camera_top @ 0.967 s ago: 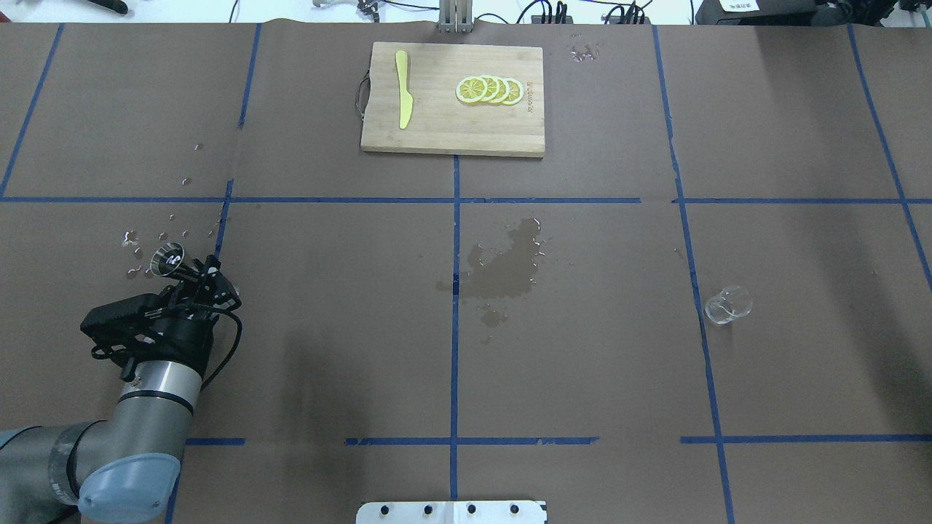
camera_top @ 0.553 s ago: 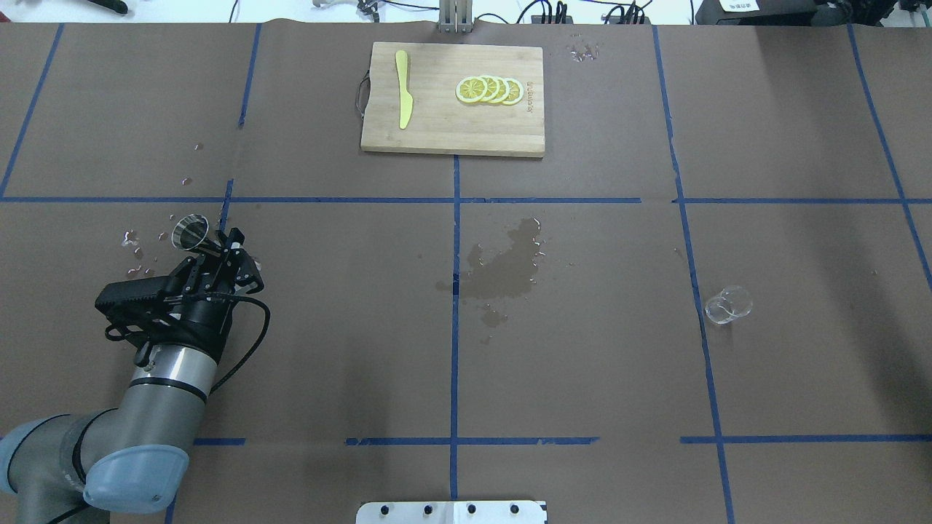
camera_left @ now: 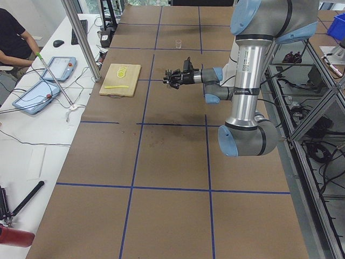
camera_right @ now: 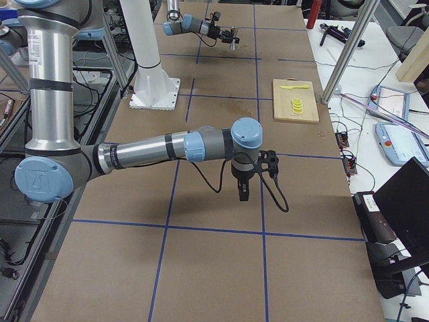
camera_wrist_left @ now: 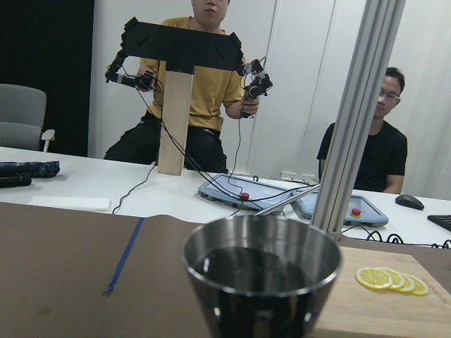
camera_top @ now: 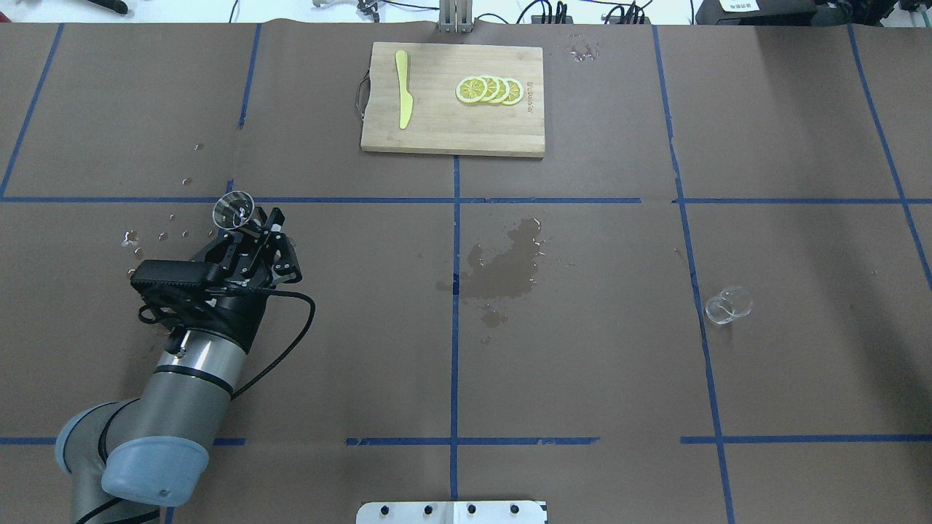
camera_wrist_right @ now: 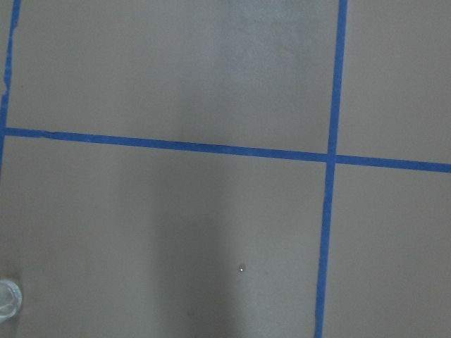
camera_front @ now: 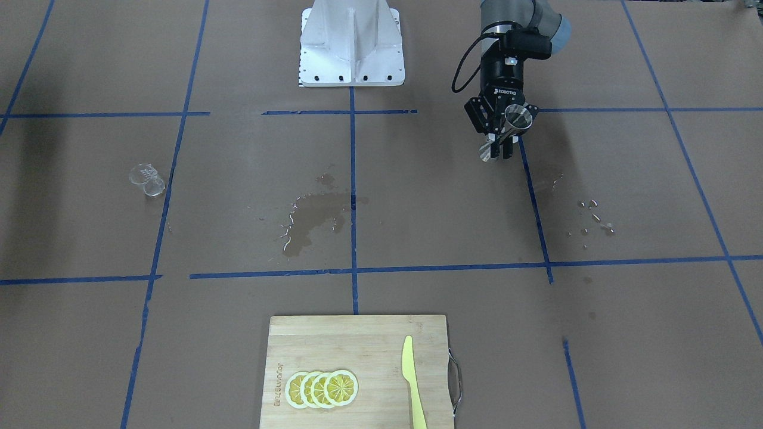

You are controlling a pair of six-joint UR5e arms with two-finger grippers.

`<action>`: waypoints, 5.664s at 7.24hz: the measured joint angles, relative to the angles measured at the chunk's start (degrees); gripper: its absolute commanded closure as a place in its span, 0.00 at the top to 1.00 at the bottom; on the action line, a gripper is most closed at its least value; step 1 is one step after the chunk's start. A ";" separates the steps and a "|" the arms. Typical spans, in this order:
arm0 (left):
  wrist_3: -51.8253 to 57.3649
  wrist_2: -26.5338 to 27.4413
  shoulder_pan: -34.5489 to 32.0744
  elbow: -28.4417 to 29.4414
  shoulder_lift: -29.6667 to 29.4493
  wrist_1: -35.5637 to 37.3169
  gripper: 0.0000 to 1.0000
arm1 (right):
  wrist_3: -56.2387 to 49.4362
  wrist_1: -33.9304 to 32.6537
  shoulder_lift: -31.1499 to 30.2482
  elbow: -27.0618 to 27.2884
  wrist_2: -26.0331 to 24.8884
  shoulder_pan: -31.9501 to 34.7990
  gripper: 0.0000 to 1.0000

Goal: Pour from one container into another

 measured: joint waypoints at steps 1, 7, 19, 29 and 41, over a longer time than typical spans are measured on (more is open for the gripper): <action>3.15 -1.16 -0.20 1.16 -2.50 -0.67 0.00 | 4.92 0.60 0.75 2.23 -0.67 -3.05 1.00; 14.83 -10.81 -4.59 8.51 -10.73 -0.61 0.00 | 43.03 12.01 -1.33 19.45 -17.60 -29.26 1.00; 22.64 -20.33 -6.82 14.26 -14.81 -0.80 0.00 | 55.94 48.91 -17.39 14.85 -76.03 -66.71 1.00; 23.99 -29.17 -9.30 14.41 -19.22 -1.13 0.00 | 55.57 62.76 -11.32 -4.51 -93.92 -76.38 1.00; 24.02 -30.07 -9.64 14.44 -19.29 -0.87 0.00 | 55.22 63.91 -9.36 -7.49 -93.60 -75.36 0.02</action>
